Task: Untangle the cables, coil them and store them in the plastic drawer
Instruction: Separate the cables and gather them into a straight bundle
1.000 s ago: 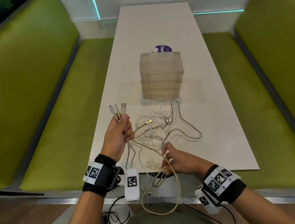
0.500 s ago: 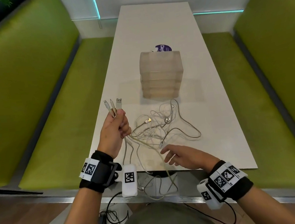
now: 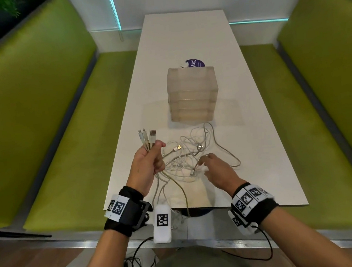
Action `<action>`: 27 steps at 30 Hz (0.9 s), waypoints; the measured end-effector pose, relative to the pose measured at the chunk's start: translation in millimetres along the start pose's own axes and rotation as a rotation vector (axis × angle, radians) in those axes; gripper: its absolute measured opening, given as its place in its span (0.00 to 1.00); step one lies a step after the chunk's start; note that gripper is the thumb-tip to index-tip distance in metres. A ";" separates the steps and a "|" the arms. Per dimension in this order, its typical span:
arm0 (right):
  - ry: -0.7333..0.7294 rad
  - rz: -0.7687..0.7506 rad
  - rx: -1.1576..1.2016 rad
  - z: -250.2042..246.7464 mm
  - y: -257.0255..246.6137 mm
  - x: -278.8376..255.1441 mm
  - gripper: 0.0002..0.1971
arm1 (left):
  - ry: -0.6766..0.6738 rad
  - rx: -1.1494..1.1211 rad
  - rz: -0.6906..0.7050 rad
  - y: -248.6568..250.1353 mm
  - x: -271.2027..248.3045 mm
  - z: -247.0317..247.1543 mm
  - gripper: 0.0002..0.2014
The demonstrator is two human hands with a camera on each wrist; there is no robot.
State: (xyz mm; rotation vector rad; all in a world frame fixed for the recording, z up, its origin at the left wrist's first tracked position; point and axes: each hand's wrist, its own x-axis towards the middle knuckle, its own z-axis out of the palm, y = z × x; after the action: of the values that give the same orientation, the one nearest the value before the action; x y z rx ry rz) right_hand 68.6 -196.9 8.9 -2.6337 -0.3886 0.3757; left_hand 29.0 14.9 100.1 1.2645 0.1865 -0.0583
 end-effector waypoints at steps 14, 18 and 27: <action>0.040 0.012 0.329 -58.4 8.1 -6.3 0.02 | 0.019 -0.113 -0.083 -9.8 1.6 4.6 0.17; 0.002 -0.075 0.603 -91.2 -13.9 -29.4 0.03 | 0.041 -0.212 -0.101 -14.6 5.7 7.9 0.16; 0.097 -0.215 0.846 -59.4 -58.1 -27.8 0.02 | -0.091 -0.214 -0.123 -18.1 4.9 30.3 0.18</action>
State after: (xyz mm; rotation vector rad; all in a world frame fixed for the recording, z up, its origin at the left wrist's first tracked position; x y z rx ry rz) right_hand 50.0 -179.3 92.7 -1.7594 -0.3696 0.2602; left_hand 34.4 -19.1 91.0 1.0340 0.1864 -0.1971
